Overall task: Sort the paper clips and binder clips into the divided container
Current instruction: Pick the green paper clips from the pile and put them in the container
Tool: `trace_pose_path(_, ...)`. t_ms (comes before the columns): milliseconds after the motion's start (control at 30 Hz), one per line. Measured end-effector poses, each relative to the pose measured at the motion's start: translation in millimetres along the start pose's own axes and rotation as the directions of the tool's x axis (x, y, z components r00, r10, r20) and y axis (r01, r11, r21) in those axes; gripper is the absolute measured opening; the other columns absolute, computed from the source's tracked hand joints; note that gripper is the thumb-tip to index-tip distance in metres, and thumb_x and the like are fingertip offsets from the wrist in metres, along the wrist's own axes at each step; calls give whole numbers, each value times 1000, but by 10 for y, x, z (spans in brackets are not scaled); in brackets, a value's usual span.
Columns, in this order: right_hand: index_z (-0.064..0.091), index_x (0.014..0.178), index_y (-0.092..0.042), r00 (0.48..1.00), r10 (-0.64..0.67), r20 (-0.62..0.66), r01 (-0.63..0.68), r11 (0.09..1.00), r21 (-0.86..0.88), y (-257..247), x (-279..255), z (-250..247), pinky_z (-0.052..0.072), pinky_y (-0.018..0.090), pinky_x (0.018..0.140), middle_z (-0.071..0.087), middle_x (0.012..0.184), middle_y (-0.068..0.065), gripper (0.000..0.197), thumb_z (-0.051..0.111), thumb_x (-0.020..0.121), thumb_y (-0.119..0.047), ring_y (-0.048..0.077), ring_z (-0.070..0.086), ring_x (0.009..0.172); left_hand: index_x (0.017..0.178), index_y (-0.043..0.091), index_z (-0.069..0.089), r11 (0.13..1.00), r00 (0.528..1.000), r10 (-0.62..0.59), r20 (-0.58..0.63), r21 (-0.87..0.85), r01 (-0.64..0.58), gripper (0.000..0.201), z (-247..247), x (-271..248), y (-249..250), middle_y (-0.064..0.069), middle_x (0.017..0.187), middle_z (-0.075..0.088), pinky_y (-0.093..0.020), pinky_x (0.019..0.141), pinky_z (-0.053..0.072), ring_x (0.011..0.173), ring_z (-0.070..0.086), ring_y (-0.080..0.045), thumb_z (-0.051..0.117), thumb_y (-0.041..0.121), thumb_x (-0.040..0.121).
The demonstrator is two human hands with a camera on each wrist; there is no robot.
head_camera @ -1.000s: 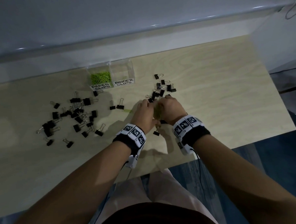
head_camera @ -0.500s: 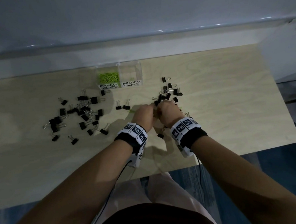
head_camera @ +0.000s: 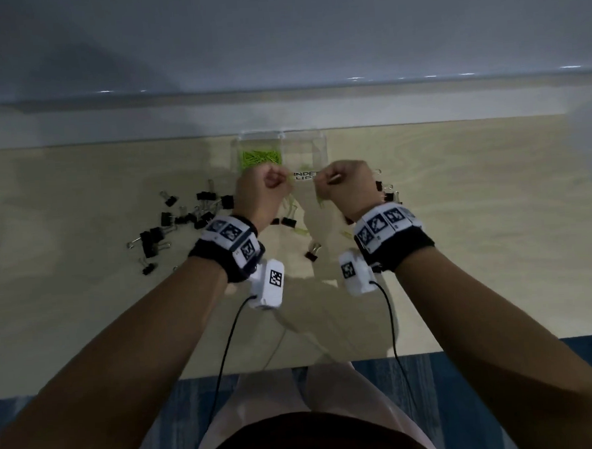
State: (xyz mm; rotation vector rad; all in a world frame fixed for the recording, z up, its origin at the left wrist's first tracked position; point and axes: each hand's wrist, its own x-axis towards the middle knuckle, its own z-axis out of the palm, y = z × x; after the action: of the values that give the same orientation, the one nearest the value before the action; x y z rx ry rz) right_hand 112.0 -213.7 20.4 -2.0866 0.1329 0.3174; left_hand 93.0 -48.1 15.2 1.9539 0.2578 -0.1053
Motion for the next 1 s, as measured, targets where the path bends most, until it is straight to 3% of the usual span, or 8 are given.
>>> trace_pose_path(167, 68, 66, -19, 991, -105, -79, 107, 994, 18, -487, 473, 397, 59, 36, 67, 69, 67, 1, 16, 66, 73, -5, 18, 68, 66, 87, 9, 65, 982, 979, -105, -175, -171, 75, 13, -400, 438, -28, -2, 79, 64, -28, 68, 57, 76, 64, -19, 71, 5, 76)
trace_pose_path(300, 70, 75, -17, 990, -135, -49, 130, 988, -83, -632, 658, 641, 51, 16, 63, 71, 78, 1, 16, 63, 74, -3, 11, 64, 70, 75, 16, 60, 990, 975, -85, -208, -126, 59, 19, -412, 663, -78, 2, 74, 61, -24, 62, 53, 70, 58, -12, 70, 0, 75)
trace_pose_path(367, 70, 80, -15, 988, -149, 42, 154, 973, -175, -635, 668, 674, 49, 15, 65, 71, 84, 4, 16, 62, 75, -2, 11, 62, 73, 79, 10, 61, 999, 981, -33, -193, -12, 32, 12, -373, 692, -106, -2, 77, 63, -21, 65, 51, 72, 58, -13, 68, 0, 76)
trace_pose_path(467, 71, 89, -10, 973, -211, 93, 227, 942, -246, -543, 563, 522, 54, 25, 76, 71, 89, 7, 19, 61, 75, 0, 17, 65, 80, 91, -1, 64, 982, 990, 84, -115, 180, -63, 12, -354, 631, -134, -7, 83, 63, -15, 66, 50, 75, 57, -15, 64, -1, 79)
trace_pose_path(600, 71, 88, -7, 964, -261, 51, 265, 930, -256, -189, 243, 74, 51, 18, 73, 70, 85, 2, 19, 58, 79, 4, 12, 63, 73, 100, 4, 64, 877, 954, 299, 25, 386, -285, 19, -312, 333, -127, -9, 100, 64, -23, 77, 47, 88, 58, -14, 65, 4, 82)
trace_pose_path(800, 72, 83, -9, 978, -107, 179, 178, 877, -446, 559, -301, -280, 52, 27, 76, 70, 86, 8, 18, 58, 79, 1, 20, 64, 76, 105, 7, 63, 756, 884, 203, 421, 506, -415, 20, 151, -275, -365, -7, 108, 60, -30, 87, 42, 101, 54, -24, 61, 8, 85)
trace_pose_path(900, 69, 87, -4, 976, -94, 199, 187, 830, -526, 695, -418, -207, 50, 31, 74, 67, 91, 14, 13, 58, 80, -1, 29, 62, 82, 111, 4, 61, 665, 882, 144, 449, 616, -423, 26, 305, -322, -479, -13, 117, 56, -41, 95, 39, 112, 46, -33, 59, 6, 85)
trace_pose_path(1000, 65, 89, 1, 992, -60, 110, 113, 813, -571, 738, -484, -72, 41, 28, 67, 60, 94, 14, 13, 54, 83, -2, 30, 59, 83, 103, 5, 60, 528, 895, 103, 434, 739, -419, 19, 344, -306, -529, -14, 112, 54, -43, 91, 40, 107, 44, -33, 60, 13, 86)
